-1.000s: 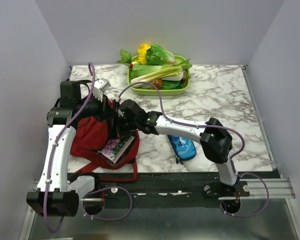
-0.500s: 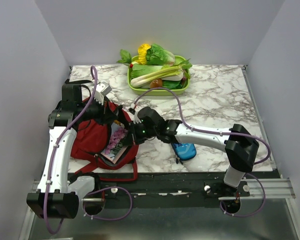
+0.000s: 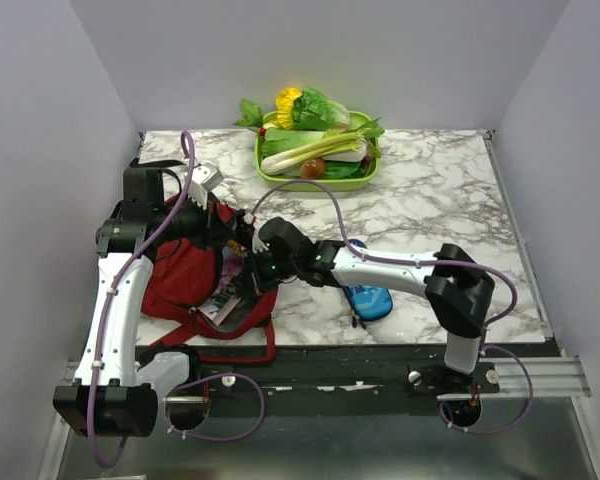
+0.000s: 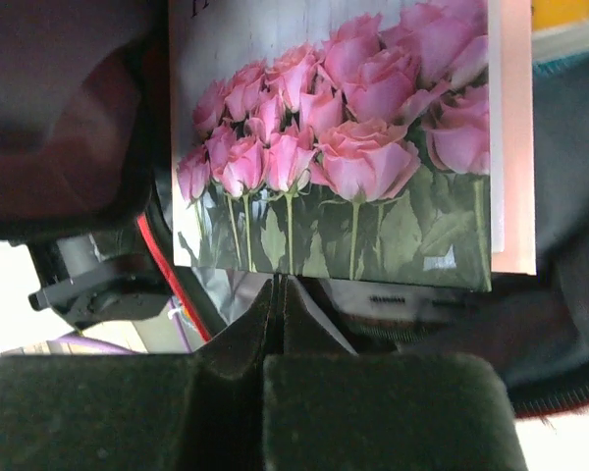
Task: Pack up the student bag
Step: Adjust the book in the student bag, then pick up the stationery from the center of the board.
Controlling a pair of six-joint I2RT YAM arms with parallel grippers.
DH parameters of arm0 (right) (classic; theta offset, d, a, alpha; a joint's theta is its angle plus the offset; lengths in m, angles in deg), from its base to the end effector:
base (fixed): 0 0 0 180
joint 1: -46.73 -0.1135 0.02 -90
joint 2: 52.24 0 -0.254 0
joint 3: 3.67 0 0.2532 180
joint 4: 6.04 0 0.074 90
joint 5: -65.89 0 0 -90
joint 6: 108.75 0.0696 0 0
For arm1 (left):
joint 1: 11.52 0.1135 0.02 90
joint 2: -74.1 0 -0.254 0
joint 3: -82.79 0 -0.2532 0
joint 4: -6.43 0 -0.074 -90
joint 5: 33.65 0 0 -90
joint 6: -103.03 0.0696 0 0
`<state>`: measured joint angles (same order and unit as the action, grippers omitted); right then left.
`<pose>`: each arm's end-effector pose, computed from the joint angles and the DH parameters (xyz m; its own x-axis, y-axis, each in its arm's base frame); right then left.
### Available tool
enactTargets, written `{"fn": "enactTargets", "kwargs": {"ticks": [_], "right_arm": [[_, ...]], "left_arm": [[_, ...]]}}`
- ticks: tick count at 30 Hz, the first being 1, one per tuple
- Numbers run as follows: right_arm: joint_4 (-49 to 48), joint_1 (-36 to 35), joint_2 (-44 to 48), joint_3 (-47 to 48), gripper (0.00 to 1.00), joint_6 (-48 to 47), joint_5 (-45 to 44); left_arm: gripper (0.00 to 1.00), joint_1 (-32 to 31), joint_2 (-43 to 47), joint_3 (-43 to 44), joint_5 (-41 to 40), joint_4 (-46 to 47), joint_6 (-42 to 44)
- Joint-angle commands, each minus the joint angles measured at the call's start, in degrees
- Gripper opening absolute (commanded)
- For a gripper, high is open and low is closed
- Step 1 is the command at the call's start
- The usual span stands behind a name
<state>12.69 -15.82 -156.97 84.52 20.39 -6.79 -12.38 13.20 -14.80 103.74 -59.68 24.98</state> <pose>0.1853 0.4018 0.2060 -0.8119 -0.2558 -0.5247 -0.5760 0.4975 0.6487 0.2175 -0.0545 0.3432 -0.5763 0.1488 -0.8036 0.6679 0.6524 -0.3581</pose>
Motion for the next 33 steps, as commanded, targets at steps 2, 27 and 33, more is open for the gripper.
{"fn": "enactTargets", "kwargs": {"ticks": [2, 27, 33], "right_arm": [[0.3, -0.9, -9.1, 10.9, 0.01, 0.3, -2.5], [10.8, 23.6, 21.5, -17.7, 1.00, -1.7, -11.4], [21.6, 31.9, 20.8, -20.9, 1.00, -5.7, -23.1]], "left_arm": [[0.00, -0.3, 0.3, 2.8, 3.0, 0.8, -1.7], [0.00, -0.3, 0.0, 1.0, 4.3, 0.1, 1.0], [0.00, -0.3, 0.0, 0.6, 4.4, -0.2, 1.1]]}}
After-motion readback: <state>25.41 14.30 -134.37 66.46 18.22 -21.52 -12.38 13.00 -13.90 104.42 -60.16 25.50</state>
